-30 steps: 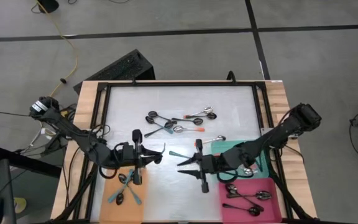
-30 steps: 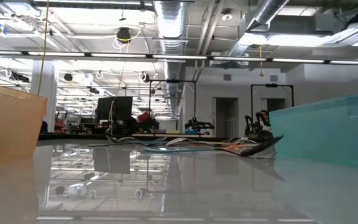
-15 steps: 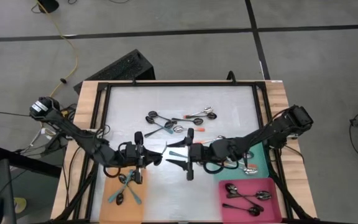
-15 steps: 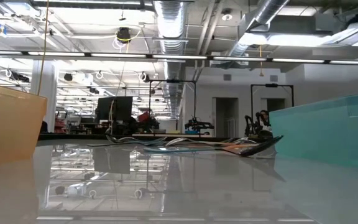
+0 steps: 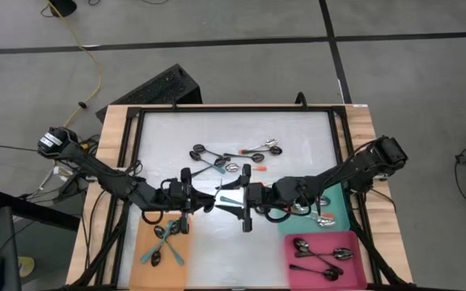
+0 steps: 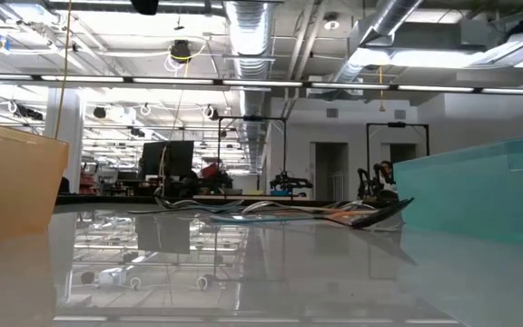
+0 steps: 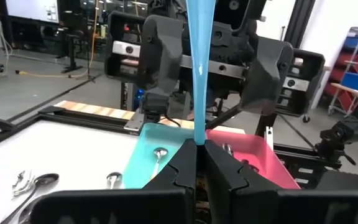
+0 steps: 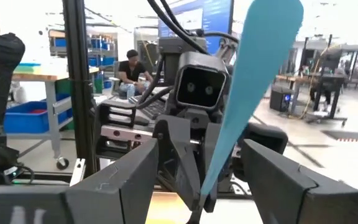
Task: Sort silverware by color (type)
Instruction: Put the blue spoon into the orange bin
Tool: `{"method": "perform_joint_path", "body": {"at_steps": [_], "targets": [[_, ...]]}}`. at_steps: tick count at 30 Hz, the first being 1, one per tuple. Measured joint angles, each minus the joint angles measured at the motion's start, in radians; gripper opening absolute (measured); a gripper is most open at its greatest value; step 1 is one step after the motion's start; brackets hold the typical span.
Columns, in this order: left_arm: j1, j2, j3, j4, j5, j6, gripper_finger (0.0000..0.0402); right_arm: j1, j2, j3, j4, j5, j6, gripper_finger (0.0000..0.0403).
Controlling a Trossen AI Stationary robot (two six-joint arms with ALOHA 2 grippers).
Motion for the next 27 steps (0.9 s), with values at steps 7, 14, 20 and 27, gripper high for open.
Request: {"method": "perform_joint_path", "body": {"at_steps": [7,14,20,27], "targets": [[0.019,0.000,0.000,-0.005,0.023,0.000,0.0000,-0.038,0.009,0.000,0.003,-0.098,0.088,0.0239],[0.021,0.000,0.001,-0.005,0.039,0.004,0.0000,-0.053,0.008,0.000,0.005,-0.098,0.091,0.0160],[0.021,0.000,0.001,-0.008,0.038,0.010,0.0000,-0.055,0.008,0.000,-0.015,-0.104,0.095,0.0039],[0.021,0.001,0.001,-0.013,0.038,0.006,0.0000,-0.056,0.008,0.000,-0.030,-0.104,0.143,0.0018]]}}
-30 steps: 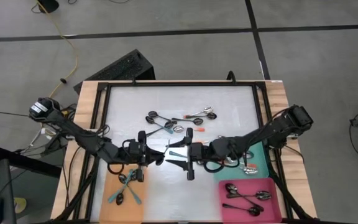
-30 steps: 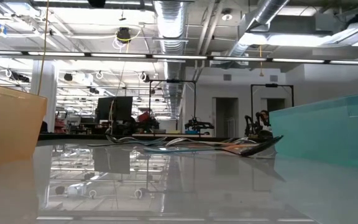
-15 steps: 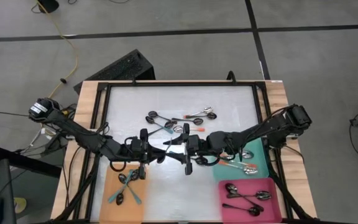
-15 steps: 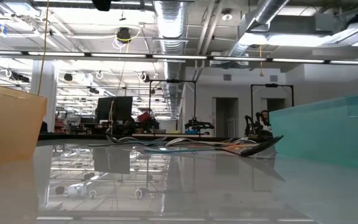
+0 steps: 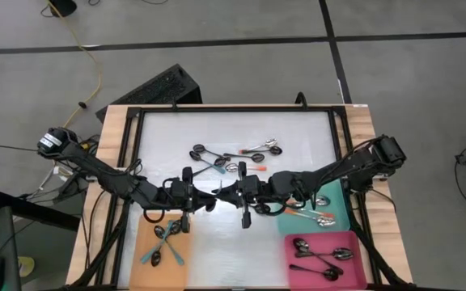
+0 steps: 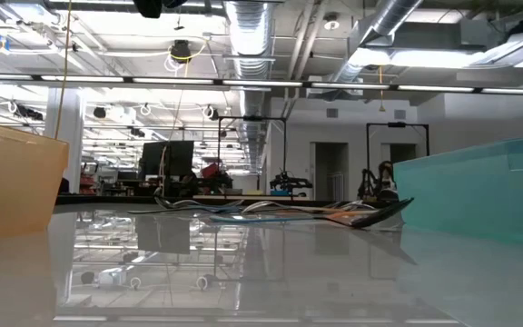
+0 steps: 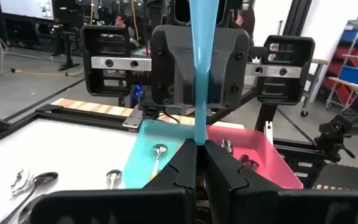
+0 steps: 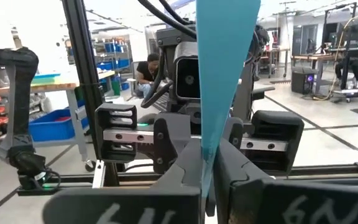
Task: Sort silverware by color (type)
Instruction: Put the blue spoon into the orange bin
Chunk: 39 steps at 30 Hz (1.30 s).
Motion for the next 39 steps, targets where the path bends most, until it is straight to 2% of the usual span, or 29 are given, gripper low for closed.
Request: {"method": "perform_joint_path", "body": {"at_steps": [8,12,15,21,27,30,33,37,39], "targets": [[-0.002,0.000,0.000,-0.029,-0.020,-0.084,0.0013,0.000,0.000,0.000,-0.013,0.028,0.004,0.0014],[-0.011,0.000,0.001,-0.033,-0.019,-0.086,0.0054,0.000,0.000,0.000,-0.014,0.028,0.000,0.0014],[-0.023,-0.011,0.001,-0.052,0.019,-0.068,0.0090,0.003,0.000,0.000,-0.025,0.027,-0.006,0.0014],[-0.043,-0.084,0.002,-0.194,0.085,-0.123,0.0143,0.019,-0.016,-0.001,-0.060,0.023,-0.034,0.0005],[-0.045,-0.166,0.002,-0.290,0.075,-0.166,0.0155,0.016,-0.019,-0.001,-0.061,0.044,-0.037,0.0005],[-0.044,-0.226,0.002,-0.388,0.073,-0.168,0.0153,0.031,-0.019,-0.001,-0.089,0.039,-0.060,0.0005],[-0.045,-0.308,0.001,-0.473,0.040,-0.193,0.0151,0.050,-0.019,-0.001,-0.108,0.034,-0.105,0.0005],[-0.043,-0.414,0.001,-0.508,-0.087,-0.208,0.0151,0.076,-0.019,-0.001,-0.106,0.031,-0.187,0.0005],[-0.043,-0.462,0.001,-0.514,-0.138,-0.201,0.0151,0.074,-0.018,-0.001,-0.094,0.002,-0.176,0.0005]]}}
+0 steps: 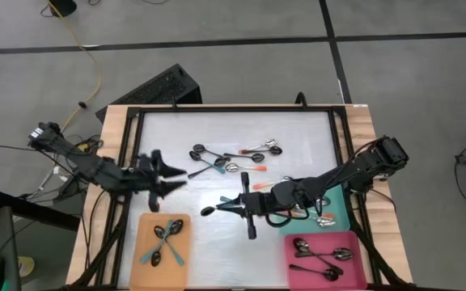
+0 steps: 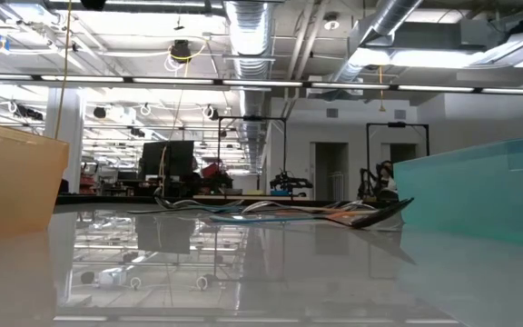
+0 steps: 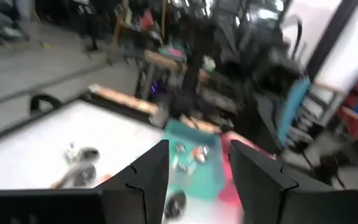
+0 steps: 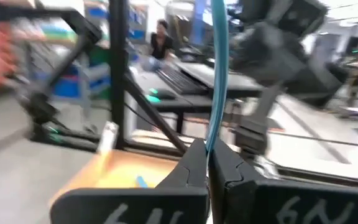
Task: Sort silverware by color (type)
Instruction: Put the blue spoon into the orange bin
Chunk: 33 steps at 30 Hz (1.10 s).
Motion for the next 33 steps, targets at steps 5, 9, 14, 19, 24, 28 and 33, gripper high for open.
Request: {"method": "perform_joint_path", "body": {"at_steps": [5,9,14,19,24,28,33], "targets": [[0.000,-0.096,0.000,-0.002,-0.088,0.036,0.0151,-0.044,0.000,0.001,0.060,-0.096,0.139,0.0005],[0.000,-0.153,0.000,-0.002,-0.186,0.037,0.0151,-0.074,0.001,0.001,0.062,-0.128,0.228,0.0005],[0.000,-0.199,0.000,-0.002,-0.246,0.046,0.0151,-0.089,0.074,0.021,0.165,-0.226,0.317,0.0005],[0.000,-0.216,0.000,-0.001,-0.267,0.045,0.0151,-0.089,0.242,0.203,0.149,-0.324,0.360,0.0005],[0.000,-0.220,0.000,0.001,-0.268,0.042,0.0151,-0.085,0.421,0.479,-0.036,-0.462,0.362,0.0005],[0.000,-0.220,0.000,0.002,-0.271,0.041,0.0151,-0.086,0.536,0.707,-0.222,-0.552,0.305,0.0005],[0.000,-0.219,0.000,0.001,-0.271,0.040,0.0151,-0.092,0.697,0.974,-0.410,-0.619,0.230,0.0005]]}}
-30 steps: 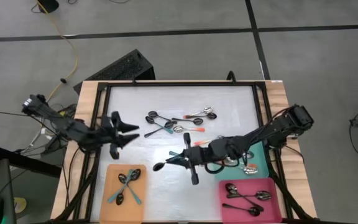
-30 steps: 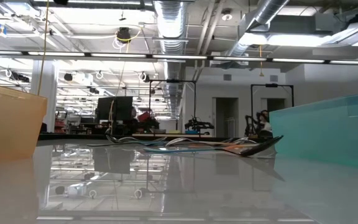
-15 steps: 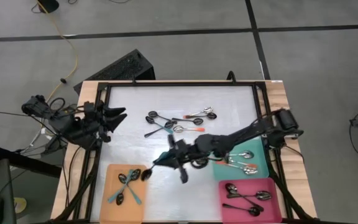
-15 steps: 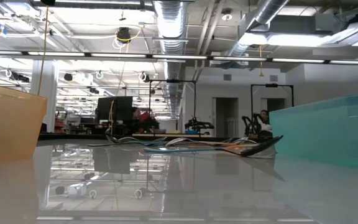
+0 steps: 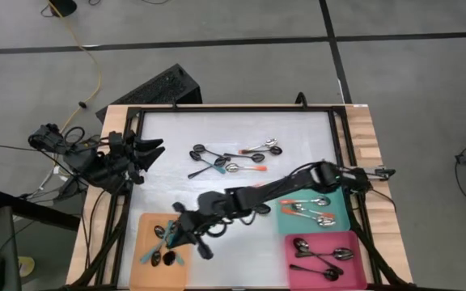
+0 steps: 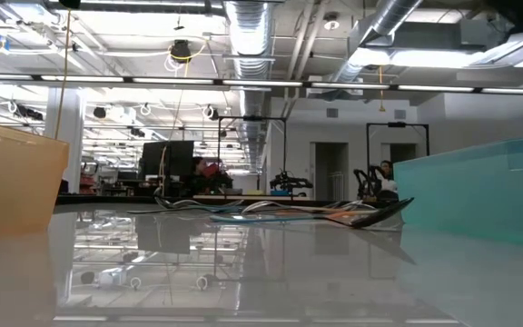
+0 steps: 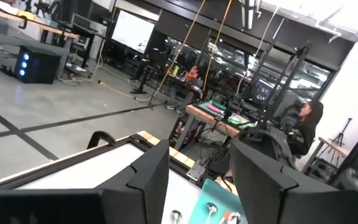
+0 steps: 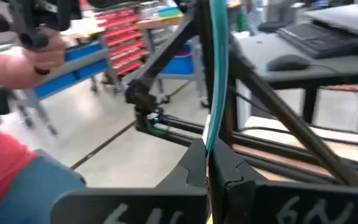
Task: Sort silverware by color (type)
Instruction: Put the blue spoon into the orange bin
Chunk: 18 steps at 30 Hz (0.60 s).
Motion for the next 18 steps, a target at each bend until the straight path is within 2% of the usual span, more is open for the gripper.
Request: {"method": "perform_joint_path", "body": {"at_steps": [3,7,18], "targets": [[0.000,0.000,0.000,-0.003,0.000,0.000,0.0151,-0.002,0.099,0.137,-0.035,-0.082,0.001,0.0005],[0.000,0.000,0.000,-0.003,0.000,-0.001,0.0151,-0.006,0.206,0.274,-0.116,-0.118,-0.049,0.0005],[0.000,0.000,0.000,-0.055,-0.002,0.008,0.0151,-0.055,0.275,0.247,-0.077,-0.156,0.031,0.0005]]}}
